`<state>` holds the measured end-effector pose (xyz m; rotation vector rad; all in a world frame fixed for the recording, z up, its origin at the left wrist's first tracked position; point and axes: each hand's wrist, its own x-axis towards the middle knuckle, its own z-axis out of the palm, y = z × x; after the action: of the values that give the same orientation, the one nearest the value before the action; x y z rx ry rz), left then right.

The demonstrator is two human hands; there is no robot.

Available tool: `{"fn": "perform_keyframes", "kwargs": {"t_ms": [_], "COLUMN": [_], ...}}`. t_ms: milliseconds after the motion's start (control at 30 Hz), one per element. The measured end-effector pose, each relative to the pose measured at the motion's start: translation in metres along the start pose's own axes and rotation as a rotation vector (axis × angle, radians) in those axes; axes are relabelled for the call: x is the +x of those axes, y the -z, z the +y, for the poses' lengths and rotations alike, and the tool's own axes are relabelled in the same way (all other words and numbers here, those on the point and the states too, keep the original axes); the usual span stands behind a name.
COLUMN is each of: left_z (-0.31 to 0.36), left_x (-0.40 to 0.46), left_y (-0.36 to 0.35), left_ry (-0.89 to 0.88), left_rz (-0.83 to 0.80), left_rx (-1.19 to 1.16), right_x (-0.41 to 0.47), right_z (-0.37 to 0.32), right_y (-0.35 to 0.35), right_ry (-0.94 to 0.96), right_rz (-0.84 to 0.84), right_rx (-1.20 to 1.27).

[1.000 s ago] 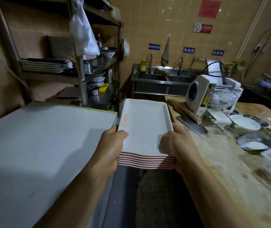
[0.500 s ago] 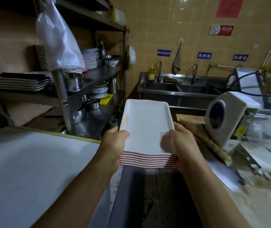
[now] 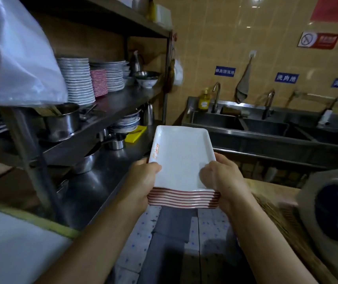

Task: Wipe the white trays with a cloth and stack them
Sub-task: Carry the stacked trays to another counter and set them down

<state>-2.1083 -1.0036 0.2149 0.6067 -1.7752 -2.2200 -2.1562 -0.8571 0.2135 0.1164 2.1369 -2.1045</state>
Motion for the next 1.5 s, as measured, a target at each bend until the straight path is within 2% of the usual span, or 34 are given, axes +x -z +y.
{"fn": "perform_keyframes", "kwargs": {"t_ms": [333, 733, 900, 1133, 1367, 1500], "left_z": [0.052, 0.082, 0.091, 0.119, 0.144, 0.161], "left_x": [0.174, 0.36, 0.425, 0.488, 0.547, 0.581], "left_y": [-0.019, -0.057, -0.08, -0.077, -0.045, -0.029], "left_ry": [-0.03, -0.095, -0.101, -0.118, -0.143, -0.152], "left_rz": [0.001, 0.236, 0.352, 0.509, 0.595, 0.67], "left_rx": [-0.042, 0.027, -0.007, -0.039, -0.076, -0.031], "right_x": [0.17, 0.373, 0.464, 0.54, 0.591, 0.617], "right_z": [-0.047, -0.091, -0.113, -0.136, -0.157, -0.171], "right_y": [-0.064, -0.12, -0.14, -0.194, -0.252, -0.283], "right_ry": [0.015, -0.004, 0.02, 0.029, 0.122, 0.099], "right_rz": [-0.048, -0.287, -0.366, -0.48, -0.64, -0.726], "right_rx": [0.021, 0.012, -0.087, -0.045, -0.08, -0.031]}}
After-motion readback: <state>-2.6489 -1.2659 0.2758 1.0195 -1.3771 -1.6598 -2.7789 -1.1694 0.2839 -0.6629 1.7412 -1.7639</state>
